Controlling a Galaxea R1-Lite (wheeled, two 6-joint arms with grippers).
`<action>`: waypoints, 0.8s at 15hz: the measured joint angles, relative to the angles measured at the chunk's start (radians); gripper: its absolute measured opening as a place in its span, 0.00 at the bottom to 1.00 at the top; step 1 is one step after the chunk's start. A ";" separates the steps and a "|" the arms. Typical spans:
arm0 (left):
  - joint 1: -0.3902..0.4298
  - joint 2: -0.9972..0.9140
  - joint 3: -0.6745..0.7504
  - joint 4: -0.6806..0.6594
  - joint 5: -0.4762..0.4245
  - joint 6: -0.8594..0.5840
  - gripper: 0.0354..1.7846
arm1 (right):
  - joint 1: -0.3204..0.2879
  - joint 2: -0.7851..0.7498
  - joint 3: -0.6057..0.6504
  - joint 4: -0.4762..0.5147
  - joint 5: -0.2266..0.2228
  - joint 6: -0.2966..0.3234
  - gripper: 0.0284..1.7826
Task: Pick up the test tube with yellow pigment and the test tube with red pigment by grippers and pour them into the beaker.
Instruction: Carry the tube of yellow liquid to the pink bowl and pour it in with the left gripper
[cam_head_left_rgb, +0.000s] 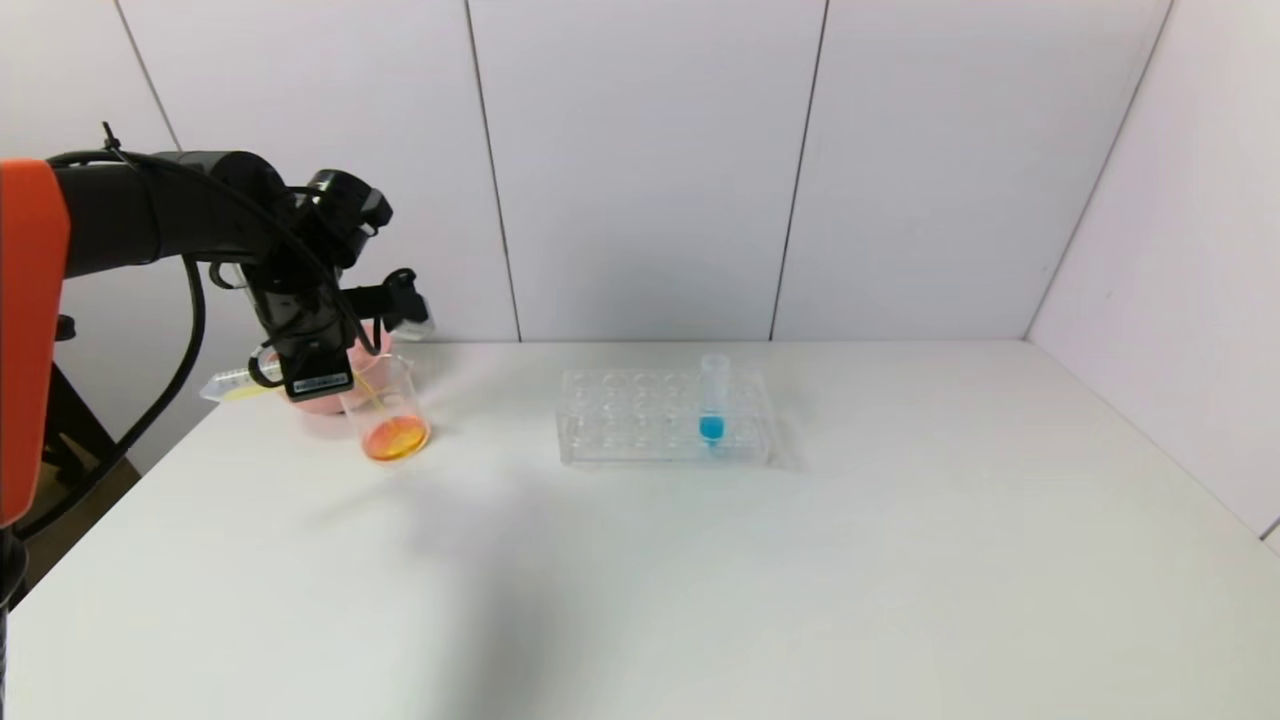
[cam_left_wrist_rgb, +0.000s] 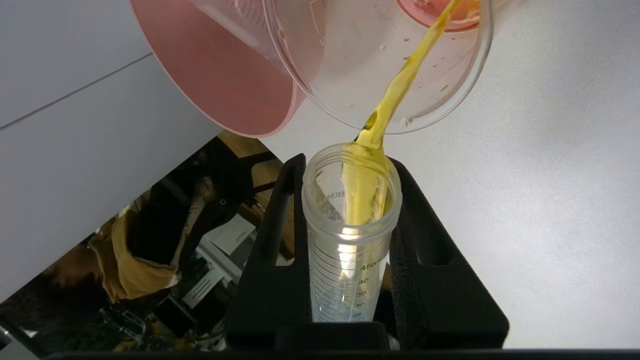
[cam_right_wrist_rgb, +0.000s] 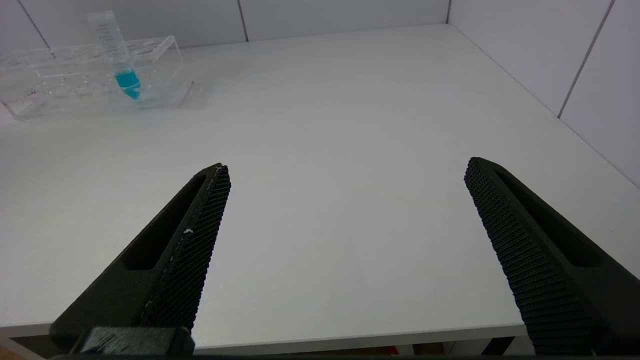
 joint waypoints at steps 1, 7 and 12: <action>-0.001 0.001 0.000 -0.001 0.009 0.003 0.24 | 0.000 0.000 0.000 0.000 0.000 0.000 0.96; -0.009 0.000 -0.001 0.019 0.050 0.010 0.24 | 0.000 0.000 0.000 0.000 0.000 0.000 0.96; -0.012 -0.002 -0.004 0.030 0.068 0.013 0.24 | 0.000 0.000 0.000 0.000 0.000 0.000 0.96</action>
